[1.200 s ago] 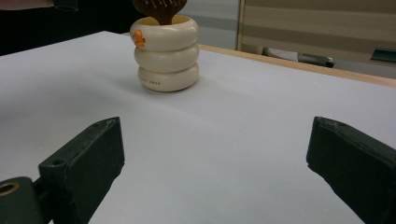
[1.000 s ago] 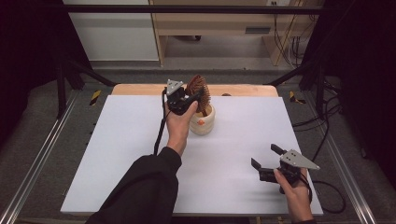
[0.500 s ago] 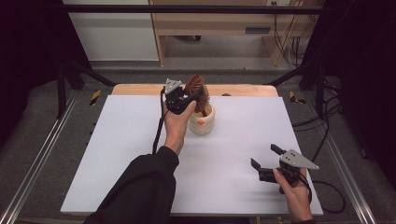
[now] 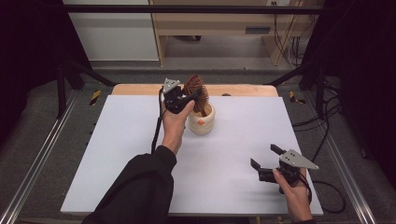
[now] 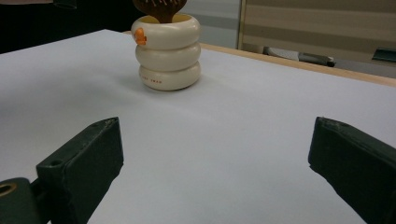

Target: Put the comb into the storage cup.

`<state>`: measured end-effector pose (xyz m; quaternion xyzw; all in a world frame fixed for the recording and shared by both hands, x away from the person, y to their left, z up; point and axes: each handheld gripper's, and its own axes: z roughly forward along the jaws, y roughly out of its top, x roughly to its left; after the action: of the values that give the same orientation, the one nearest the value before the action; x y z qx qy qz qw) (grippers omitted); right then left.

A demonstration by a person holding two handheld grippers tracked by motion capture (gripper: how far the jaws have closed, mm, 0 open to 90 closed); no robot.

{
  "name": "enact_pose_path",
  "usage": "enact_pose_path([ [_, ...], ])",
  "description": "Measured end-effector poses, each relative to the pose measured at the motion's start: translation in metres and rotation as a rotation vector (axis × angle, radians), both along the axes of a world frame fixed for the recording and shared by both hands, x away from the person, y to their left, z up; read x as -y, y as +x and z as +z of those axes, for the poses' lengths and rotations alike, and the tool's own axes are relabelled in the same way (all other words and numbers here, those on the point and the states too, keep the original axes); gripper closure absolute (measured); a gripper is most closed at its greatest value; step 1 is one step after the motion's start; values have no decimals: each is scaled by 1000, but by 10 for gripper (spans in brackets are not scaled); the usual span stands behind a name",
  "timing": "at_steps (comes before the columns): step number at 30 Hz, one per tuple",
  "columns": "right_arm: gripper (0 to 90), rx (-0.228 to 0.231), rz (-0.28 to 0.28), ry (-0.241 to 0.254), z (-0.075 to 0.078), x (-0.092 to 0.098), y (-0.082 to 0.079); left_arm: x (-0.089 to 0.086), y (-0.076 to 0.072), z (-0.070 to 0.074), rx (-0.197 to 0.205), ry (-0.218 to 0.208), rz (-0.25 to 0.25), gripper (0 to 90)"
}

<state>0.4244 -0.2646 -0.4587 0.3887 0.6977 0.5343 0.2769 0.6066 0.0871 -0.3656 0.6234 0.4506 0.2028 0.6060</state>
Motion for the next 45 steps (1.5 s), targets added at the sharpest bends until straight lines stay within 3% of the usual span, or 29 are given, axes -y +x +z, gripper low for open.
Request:
enact_pose_path([
  [45, 36, -2, 5, -5, -1, 0, 1, -18, 6, -9, -38, -17, 33, 433],
])
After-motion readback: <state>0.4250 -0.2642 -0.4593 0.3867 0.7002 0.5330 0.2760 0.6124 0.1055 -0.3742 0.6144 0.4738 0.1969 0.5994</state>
